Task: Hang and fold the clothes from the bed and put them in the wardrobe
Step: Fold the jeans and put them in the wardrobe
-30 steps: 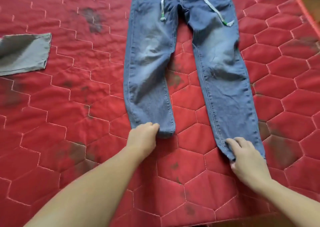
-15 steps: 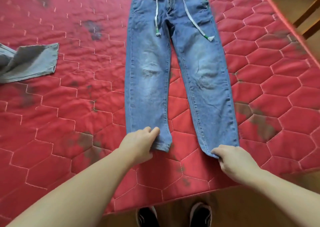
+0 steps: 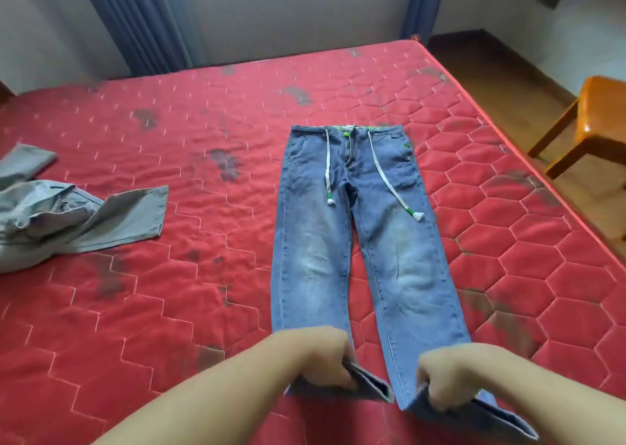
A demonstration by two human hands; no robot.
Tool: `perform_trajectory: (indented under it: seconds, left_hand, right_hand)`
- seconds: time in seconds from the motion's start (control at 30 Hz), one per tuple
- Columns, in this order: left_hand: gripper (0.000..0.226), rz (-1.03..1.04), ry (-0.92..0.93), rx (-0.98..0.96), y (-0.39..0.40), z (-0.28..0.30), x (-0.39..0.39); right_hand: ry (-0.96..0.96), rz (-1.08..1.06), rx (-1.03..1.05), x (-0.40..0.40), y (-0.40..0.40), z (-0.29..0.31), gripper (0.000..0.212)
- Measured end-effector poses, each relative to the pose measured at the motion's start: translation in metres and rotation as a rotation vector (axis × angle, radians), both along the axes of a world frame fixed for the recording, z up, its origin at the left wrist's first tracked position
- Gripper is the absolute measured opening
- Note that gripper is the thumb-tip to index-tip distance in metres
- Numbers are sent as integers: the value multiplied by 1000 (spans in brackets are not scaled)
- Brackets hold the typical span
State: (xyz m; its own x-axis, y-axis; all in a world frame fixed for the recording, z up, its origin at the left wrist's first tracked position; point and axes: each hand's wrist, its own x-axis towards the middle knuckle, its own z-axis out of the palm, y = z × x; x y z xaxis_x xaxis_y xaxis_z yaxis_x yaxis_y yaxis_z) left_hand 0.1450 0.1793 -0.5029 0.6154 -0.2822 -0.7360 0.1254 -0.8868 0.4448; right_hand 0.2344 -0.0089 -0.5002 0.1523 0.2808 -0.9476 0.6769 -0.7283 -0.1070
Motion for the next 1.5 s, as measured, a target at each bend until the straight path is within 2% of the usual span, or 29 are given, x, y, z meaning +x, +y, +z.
perform_trajectory:
  seconds: [0.1, 0.2, 0.27, 0.37, 0.5, 0.63, 0.7, 0.77, 0.83, 0.87, 0.93, 1.03, 1.13, 1.2, 1.27, 1.4, 1.5]
  left_hand:
    - [19, -12, -153, 100, 31, 4, 43]
    - [11, 107, -386, 216, 70, 2, 90]
    - [15, 188, -495, 250, 92, 0, 121]
    - [15, 254, -548, 265, 123, -2, 173]
    - [10, 368, -577, 204, 163, 7, 260]
    - [12, 489, -536, 286, 211, 33, 364]
    - [18, 667, -715, 392, 234, 40, 409]
    - [48, 832, -893, 527, 240, 32, 435]
    - [76, 807, -897, 495, 226, 5, 426]
    - [81, 753, -866, 437, 217, -16, 412]
    - [75, 607, -720, 381, 198, -67, 365]
    - [61, 431, -495, 406, 165, -141, 282]
    - [81, 336, -308, 392, 143, -185, 225]
    - [88, 266, -329, 447, 140, -199, 210]
    - [78, 269, -441, 517, 144, -204, 211]
    - [34, 275, -543, 525, 149, -200, 221]
    - [25, 334, -543, 445, 147, -189, 210]
  right_hand:
    - [-242, 53, 147, 36, 24, 1, 31]
    - [-593, 151, 319, 85, 42, -6, 24]
    - [-718, 120, 420, 119, 53, -9, 16]
    - [-802, 8, 521, 176, 71, -17, 16]
    - [-796, -138, 616, 267, 109, -9, 13]
    - [-892, -159, 706, 373, 167, 19, 14]
    - [-995, -256, 789, 419, 198, 30, 19]
    - [-1091, -371, 844, 442, 219, 30, 37]
    - [-1057, -359, 867, 435, 227, 11, 56]
    - [-993, -304, 878, 421, 225, -7, 61]
    - [-848, -181, 814, 377, 206, -52, 62]
    - [-679, -38, 668, 299, 152, -121, 59]
    - [-645, -16, 570, 241, 100, -165, 81]
    - [-717, -37, 528, 223, 80, -184, 90]
    - [-746, -62, 510, 222, 79, -193, 80]
    - [-763, 19, 503, 239, 96, -194, 24]
    - [-721, -30, 560, 238, 92, -191, 11]
